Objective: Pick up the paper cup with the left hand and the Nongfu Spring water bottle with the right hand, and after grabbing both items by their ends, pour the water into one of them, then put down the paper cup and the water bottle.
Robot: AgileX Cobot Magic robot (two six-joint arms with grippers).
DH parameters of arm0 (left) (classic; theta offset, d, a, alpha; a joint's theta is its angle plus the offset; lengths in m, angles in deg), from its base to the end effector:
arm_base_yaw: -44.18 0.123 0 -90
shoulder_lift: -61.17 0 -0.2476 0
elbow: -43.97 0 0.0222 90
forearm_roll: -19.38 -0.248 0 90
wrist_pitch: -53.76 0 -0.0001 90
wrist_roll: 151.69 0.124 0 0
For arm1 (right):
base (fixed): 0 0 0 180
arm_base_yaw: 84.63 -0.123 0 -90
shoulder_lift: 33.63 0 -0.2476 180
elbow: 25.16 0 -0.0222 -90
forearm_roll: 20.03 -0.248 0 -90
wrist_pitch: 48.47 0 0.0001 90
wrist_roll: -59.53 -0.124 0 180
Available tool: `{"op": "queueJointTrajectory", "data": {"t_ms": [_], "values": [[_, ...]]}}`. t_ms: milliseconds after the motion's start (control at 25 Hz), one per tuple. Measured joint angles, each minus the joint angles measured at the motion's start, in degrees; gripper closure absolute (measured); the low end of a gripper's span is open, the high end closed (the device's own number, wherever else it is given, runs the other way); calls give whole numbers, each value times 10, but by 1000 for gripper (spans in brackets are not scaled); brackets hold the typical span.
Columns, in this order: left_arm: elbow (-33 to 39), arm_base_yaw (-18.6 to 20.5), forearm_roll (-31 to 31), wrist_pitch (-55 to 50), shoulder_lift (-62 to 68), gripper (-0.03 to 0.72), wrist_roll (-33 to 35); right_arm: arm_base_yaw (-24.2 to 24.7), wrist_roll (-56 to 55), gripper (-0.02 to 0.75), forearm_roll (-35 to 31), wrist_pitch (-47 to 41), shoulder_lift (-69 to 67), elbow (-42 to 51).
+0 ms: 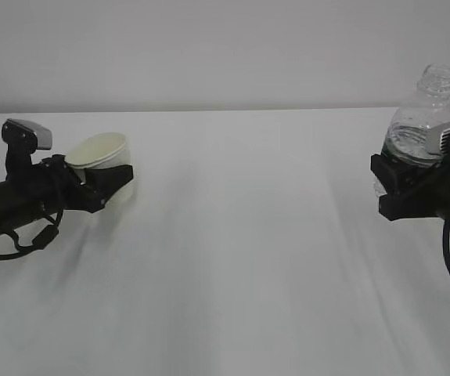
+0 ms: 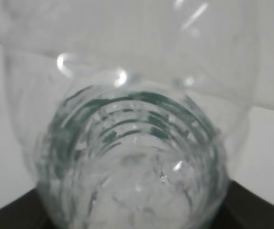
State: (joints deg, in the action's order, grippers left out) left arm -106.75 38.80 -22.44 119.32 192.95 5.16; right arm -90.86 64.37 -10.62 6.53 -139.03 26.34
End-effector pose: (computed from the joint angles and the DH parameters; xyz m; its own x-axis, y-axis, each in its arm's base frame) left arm 0.3540 -0.1089 0.0590 -0.2470 -0.0162 -0.9689 0.6533 0.7357 -0.1789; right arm 0.2999 0.0494 0.1161 -0.1654 -0.1958 -0.9666 -0.2715 0.9513 -0.1462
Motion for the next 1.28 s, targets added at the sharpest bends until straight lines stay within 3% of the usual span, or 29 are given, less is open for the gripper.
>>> {"op": "queueJointTrajectory", "data": {"t_ms": [320, 760, 1280], "values": [[0, -9, -83, 0, -22, 232, -33, 0, 4, 293, 0, 0, 0, 0], [-9, -94, -95, 0, -25, 238, -36, 0, 5, 293, 0, -1, 0, 0], [-63, -169, -142, 0, -25, 239, -73, 0, 5, 293, 0, -9, 4, 26]]}}
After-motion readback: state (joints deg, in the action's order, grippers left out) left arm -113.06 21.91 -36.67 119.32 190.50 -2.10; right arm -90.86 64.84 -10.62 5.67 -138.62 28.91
